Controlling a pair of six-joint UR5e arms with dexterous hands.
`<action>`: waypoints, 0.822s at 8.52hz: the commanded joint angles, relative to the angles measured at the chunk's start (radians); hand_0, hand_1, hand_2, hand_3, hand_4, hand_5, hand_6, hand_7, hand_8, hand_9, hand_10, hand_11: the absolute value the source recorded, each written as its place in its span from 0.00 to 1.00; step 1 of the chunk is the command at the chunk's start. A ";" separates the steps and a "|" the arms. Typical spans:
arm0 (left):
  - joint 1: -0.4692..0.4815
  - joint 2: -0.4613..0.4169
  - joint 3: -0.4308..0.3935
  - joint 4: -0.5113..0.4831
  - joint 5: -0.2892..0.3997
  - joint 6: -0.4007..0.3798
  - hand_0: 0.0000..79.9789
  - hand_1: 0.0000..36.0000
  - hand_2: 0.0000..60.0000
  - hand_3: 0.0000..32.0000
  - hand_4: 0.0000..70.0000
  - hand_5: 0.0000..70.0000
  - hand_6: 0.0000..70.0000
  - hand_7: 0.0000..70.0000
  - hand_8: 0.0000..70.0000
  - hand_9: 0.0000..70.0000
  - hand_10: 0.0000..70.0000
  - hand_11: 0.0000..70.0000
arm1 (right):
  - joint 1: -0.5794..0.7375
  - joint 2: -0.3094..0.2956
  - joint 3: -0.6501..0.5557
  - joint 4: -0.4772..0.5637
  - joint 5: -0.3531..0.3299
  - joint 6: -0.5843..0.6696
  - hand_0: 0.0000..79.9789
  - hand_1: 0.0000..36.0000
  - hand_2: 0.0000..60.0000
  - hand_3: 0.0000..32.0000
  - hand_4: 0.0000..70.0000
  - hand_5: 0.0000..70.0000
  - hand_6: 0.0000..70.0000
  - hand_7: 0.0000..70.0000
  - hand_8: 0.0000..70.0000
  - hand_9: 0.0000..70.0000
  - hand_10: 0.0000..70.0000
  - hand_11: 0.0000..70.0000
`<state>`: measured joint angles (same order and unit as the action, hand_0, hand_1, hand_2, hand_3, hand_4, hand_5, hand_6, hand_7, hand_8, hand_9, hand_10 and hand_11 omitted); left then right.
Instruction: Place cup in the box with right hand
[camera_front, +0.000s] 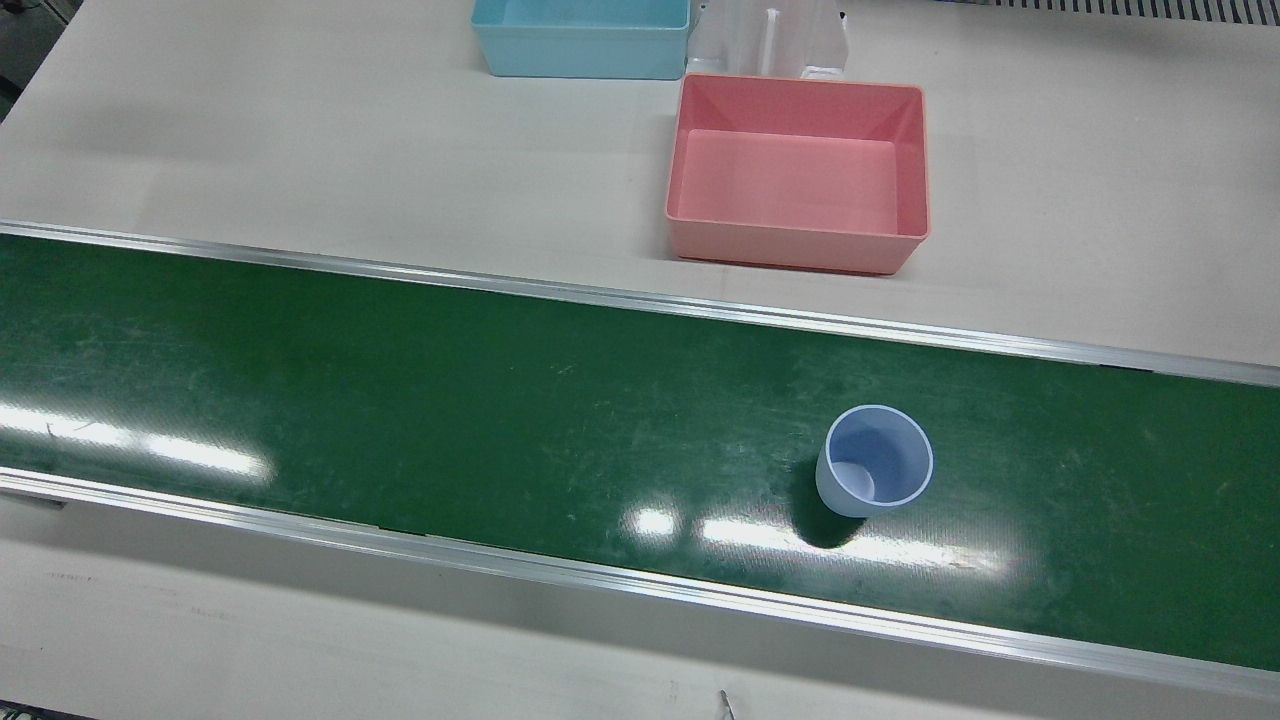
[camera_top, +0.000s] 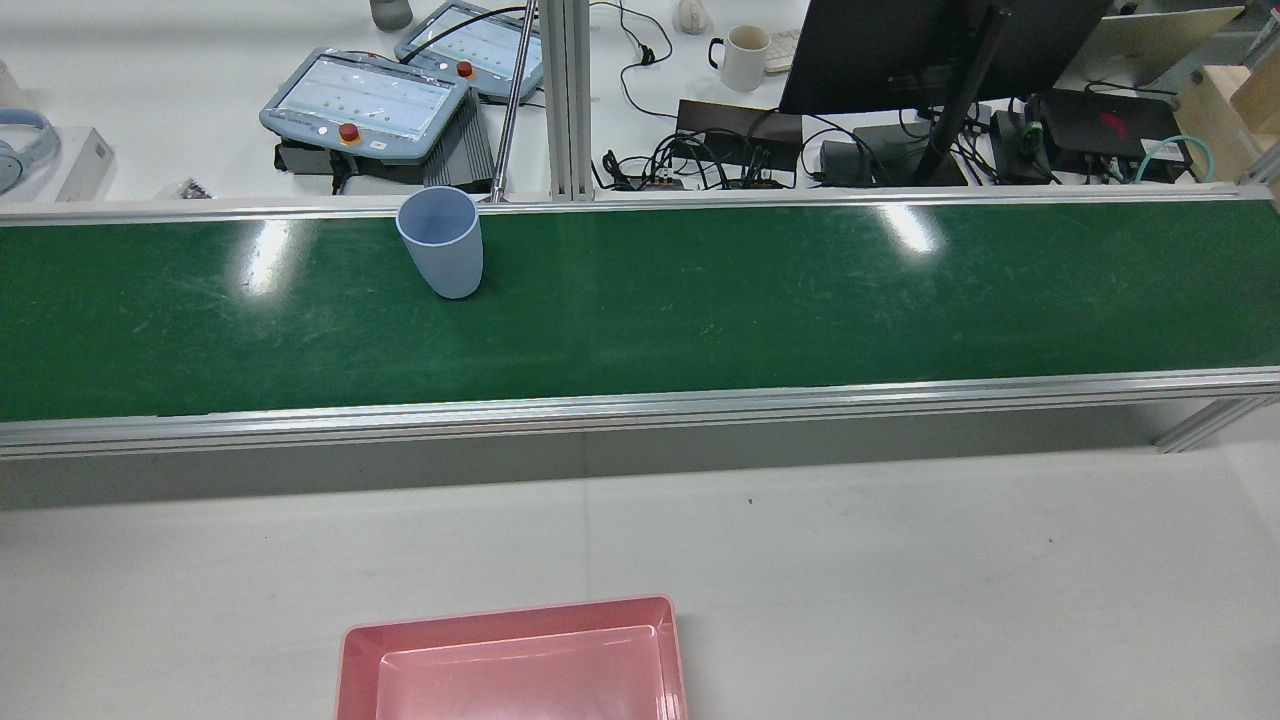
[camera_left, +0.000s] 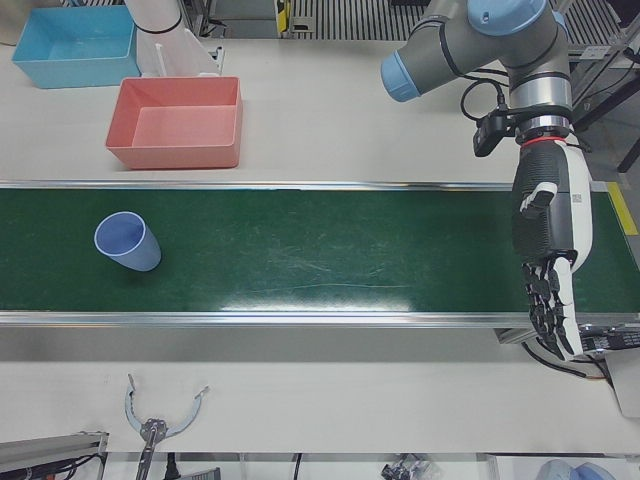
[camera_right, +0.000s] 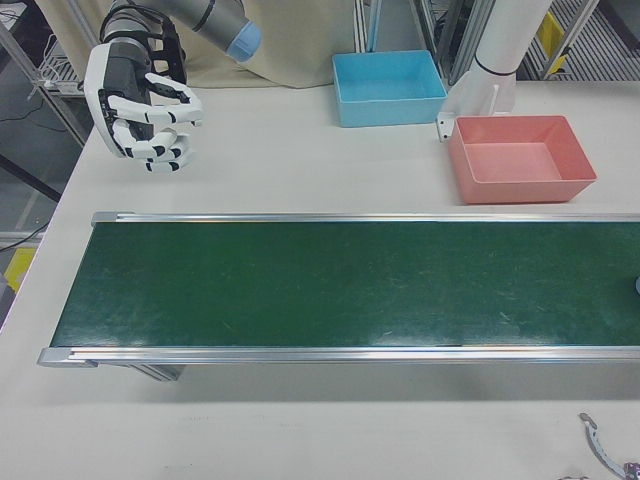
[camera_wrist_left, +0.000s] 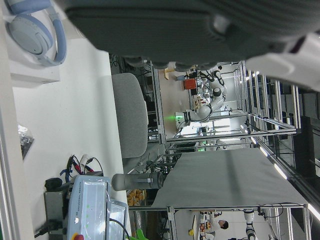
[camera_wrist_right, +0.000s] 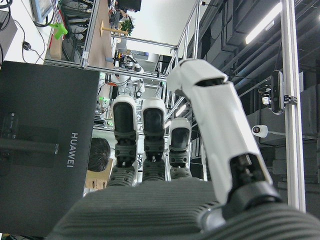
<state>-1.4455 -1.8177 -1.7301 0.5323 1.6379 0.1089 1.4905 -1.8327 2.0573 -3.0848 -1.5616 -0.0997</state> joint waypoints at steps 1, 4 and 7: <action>-0.001 0.000 0.000 0.000 -0.001 0.000 0.00 0.00 0.00 0.00 0.00 0.00 0.00 0.00 0.00 0.00 0.00 0.00 | 0.000 0.001 0.001 0.000 0.000 0.000 1.00 1.00 0.60 0.00 0.47 0.30 0.32 1.00 0.64 0.81 0.49 0.74; -0.001 0.000 0.000 0.001 -0.001 0.000 0.00 0.00 0.00 0.00 0.00 0.00 0.00 0.00 0.00 0.00 0.00 0.00 | 0.000 0.000 0.001 0.000 0.000 0.000 1.00 1.00 0.60 0.00 0.46 0.30 0.31 1.00 0.64 0.81 0.48 0.73; -0.001 0.000 0.001 0.000 0.000 0.000 0.00 0.00 0.00 0.00 0.00 0.00 0.00 0.00 0.00 0.00 0.00 0.00 | 0.000 0.000 0.001 0.000 0.000 0.000 1.00 1.00 0.60 0.00 0.47 0.30 0.32 1.00 0.64 0.81 0.49 0.73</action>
<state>-1.4459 -1.8177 -1.7301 0.5327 1.6370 0.1089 1.4906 -1.8331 2.0586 -3.0848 -1.5616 -0.0997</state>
